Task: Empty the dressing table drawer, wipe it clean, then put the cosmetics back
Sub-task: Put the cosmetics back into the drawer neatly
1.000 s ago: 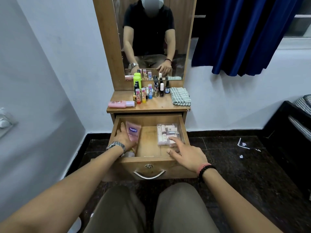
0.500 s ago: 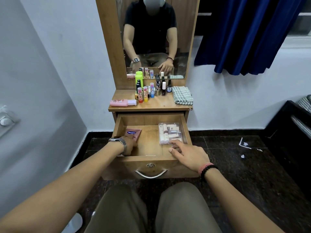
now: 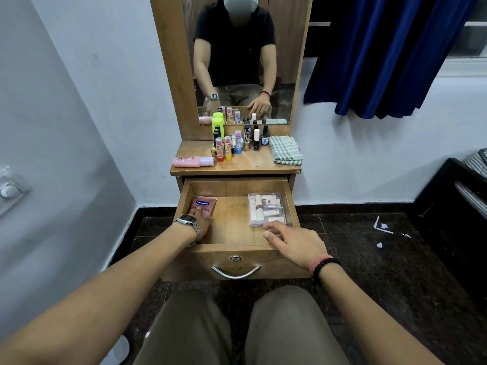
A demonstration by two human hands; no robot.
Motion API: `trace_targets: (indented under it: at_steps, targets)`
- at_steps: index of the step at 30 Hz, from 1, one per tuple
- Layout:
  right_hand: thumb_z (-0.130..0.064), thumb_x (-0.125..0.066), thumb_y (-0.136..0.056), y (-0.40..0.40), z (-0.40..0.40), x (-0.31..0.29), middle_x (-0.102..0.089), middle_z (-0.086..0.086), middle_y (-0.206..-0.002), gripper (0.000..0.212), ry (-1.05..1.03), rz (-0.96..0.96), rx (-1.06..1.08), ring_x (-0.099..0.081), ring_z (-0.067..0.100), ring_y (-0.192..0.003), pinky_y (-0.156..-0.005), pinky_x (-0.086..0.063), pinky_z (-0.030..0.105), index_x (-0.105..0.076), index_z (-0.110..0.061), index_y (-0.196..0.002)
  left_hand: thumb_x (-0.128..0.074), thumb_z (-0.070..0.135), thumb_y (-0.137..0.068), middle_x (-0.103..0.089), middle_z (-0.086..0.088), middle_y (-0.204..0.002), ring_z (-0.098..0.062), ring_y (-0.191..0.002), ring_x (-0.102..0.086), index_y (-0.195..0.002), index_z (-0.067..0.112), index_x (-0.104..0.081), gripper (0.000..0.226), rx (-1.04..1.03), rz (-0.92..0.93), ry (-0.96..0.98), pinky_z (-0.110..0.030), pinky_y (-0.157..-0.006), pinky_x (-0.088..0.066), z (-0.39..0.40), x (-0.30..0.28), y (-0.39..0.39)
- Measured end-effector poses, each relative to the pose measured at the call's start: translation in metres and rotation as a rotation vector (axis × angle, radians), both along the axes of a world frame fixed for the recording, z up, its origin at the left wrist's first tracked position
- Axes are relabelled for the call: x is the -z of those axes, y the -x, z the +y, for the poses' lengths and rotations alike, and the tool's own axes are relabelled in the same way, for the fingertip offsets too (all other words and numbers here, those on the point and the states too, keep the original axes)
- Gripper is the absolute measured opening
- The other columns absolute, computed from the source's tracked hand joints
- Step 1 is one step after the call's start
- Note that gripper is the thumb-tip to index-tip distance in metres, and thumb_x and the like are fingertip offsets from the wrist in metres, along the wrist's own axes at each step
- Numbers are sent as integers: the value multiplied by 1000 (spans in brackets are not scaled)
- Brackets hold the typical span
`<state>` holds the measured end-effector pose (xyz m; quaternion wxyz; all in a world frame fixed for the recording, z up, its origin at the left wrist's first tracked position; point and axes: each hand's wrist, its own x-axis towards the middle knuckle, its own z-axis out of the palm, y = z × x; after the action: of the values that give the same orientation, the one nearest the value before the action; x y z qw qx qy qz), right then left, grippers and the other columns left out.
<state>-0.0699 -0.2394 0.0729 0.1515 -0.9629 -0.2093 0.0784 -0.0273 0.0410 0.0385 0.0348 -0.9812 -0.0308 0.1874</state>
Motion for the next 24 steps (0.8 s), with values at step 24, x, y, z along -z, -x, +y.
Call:
trace_targets:
  at_steps: [24]
  targets:
    - [-58,-23,-97,2,0,-4,-68,-15,-103,39,95,-10,26,-64,11,-95,-79,-50,33,-53,-44,-118,-31,46,-97,-50,12,-134,-11,-128,-41,-126,36,-53,38,58,-341,420,-42,-102,-39,5,-23,101]
